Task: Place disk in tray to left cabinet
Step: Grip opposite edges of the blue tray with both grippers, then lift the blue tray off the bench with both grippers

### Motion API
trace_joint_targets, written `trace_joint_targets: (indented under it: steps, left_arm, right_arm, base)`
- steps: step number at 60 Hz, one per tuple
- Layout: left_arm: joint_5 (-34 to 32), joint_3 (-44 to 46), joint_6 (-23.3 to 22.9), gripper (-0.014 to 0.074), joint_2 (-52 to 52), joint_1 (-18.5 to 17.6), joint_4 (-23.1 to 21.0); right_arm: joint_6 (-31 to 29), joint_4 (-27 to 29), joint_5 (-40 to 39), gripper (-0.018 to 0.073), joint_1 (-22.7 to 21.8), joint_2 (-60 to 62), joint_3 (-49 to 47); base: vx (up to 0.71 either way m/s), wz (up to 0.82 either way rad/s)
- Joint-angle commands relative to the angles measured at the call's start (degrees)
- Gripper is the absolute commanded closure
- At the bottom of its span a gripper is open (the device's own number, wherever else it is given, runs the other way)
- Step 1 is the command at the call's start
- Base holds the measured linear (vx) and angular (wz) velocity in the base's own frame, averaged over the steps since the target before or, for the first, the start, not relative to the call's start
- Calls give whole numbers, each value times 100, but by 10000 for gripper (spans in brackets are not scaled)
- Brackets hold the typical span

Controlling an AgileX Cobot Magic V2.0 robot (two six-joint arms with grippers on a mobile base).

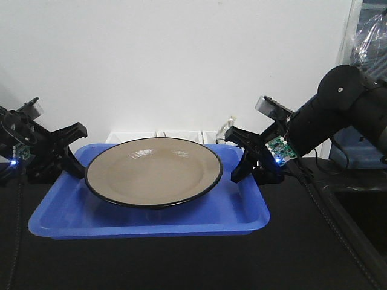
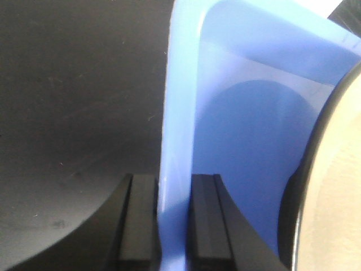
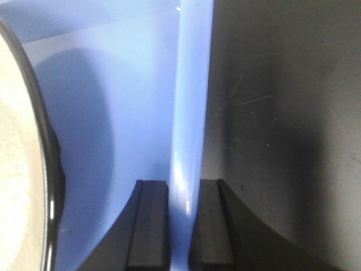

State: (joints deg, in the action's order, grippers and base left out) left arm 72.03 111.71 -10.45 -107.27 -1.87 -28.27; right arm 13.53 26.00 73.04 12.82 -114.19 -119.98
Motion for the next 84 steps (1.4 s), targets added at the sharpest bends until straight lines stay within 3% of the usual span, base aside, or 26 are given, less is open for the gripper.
trace_joint_targets:
  steps: [1, 84]
  left_arm:
    - [-11, 217, -114, 597, 381, -198, -964]
    - [-22, 217, -114, 597, 381, -192, -964]
  right_arm:
    - [-80, 891, -320, 565, 159, 395, -197]
    - [-80, 891, -320, 565, 159, 395, -197]
  base:
    - [0, 0]
    - [-2, 3]
